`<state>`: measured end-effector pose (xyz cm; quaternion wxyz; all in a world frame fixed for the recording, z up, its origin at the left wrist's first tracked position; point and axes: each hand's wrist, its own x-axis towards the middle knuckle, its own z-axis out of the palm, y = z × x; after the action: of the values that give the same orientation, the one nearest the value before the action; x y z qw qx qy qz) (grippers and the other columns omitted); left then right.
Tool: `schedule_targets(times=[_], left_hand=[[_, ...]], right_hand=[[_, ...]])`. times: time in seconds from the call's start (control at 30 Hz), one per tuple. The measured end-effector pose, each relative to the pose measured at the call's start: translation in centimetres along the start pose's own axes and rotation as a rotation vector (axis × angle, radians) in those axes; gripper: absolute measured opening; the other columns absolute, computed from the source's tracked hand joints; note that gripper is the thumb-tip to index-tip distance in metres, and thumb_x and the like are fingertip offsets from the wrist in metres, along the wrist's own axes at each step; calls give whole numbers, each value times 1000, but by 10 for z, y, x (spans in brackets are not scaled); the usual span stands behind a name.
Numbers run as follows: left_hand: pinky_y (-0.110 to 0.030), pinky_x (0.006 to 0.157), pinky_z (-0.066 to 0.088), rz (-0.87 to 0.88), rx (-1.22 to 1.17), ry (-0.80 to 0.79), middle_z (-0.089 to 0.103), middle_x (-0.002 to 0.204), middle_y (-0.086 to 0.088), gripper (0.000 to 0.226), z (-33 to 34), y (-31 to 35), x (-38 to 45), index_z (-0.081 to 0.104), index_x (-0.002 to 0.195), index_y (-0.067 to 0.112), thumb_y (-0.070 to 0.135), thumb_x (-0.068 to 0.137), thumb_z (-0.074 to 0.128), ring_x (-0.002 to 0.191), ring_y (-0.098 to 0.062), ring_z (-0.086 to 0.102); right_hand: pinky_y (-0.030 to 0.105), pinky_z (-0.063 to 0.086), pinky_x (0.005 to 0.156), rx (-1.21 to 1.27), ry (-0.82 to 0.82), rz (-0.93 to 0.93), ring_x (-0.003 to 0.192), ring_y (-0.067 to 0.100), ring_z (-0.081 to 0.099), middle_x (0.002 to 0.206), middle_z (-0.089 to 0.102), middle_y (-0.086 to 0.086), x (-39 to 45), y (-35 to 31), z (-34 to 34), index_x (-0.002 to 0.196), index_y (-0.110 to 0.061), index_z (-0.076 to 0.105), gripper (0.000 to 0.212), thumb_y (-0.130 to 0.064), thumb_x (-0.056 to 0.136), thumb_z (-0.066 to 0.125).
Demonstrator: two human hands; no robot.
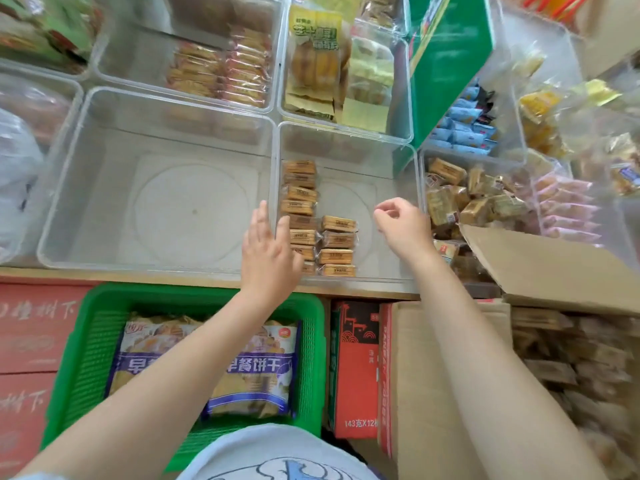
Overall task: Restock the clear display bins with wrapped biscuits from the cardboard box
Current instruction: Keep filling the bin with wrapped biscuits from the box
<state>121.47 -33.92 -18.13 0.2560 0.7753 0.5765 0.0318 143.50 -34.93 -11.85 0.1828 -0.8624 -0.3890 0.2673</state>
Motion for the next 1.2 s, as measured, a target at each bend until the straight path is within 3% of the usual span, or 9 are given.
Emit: schedule_targets(times=[0.07,0.13,0.23,0.33,0.4,0.53,0.7,1.07,1.2], left_hand=[[-49,121,19,76,-73,59,19,162,-23,56,-5,18,-15,43,145,11,24,93,57,150,-37,19],[-46,110,34,196,-180,87,43,150,-18,42,-11,49,-34,57,132,10,21,92,61,137,-35,41],[-34,85,48,288,-377,-76,60,126,-2,25,-22,114,-72,65,121,18,22,98,55,105,-18,59],[-35,86,52,369,-467,-187,66,114,2,22,-16,184,-107,67,117,23,25,99,54,96,-13,62],[-35,85,51,366,-498,-179,61,112,3,22,-7,209,-118,61,119,26,32,98,57,97,-14,60],[-43,96,46,269,-450,-135,46,127,-3,53,21,251,-140,40,135,21,35,91,66,117,-23,48],[-50,89,54,174,-565,-37,51,125,1,41,32,261,-145,36,119,38,26,87,57,109,-25,59],[-31,80,47,151,-542,30,47,125,3,42,39,265,-142,38,129,27,17,95,60,109,-19,57],[-29,78,46,166,-536,27,47,128,3,42,36,263,-142,38,130,27,20,96,61,109,-17,57]], right_hand=[[29,43,68,76,140,-109,82,15,61,83,67,-2,-34,0,-40,88,-14,68,14,-21,94,56],[32,41,67,89,333,-214,72,15,55,74,64,1,-72,9,-74,81,-9,65,18,-17,94,55],[33,34,59,80,554,-299,62,15,46,66,57,1,-120,46,-108,75,-8,59,22,-17,95,54],[28,26,58,80,649,-259,60,13,43,65,55,-2,-147,107,-140,74,-10,58,22,-13,95,56],[27,27,61,88,590,-154,67,18,49,71,58,0,-150,139,-149,77,-9,60,21,-14,97,56],[32,43,78,54,460,51,94,29,58,103,63,12,-153,214,-164,100,-4,67,17,-17,97,56],[35,38,107,183,276,150,131,29,47,144,46,13,-137,236,-170,143,-7,44,50,-15,96,60],[39,45,100,-8,182,-13,120,32,47,121,47,9,-116,248,-152,126,-22,60,41,-29,88,76],[33,45,83,224,140,-5,100,20,49,106,55,6,-121,237,-185,100,-16,66,37,-46,82,79]])
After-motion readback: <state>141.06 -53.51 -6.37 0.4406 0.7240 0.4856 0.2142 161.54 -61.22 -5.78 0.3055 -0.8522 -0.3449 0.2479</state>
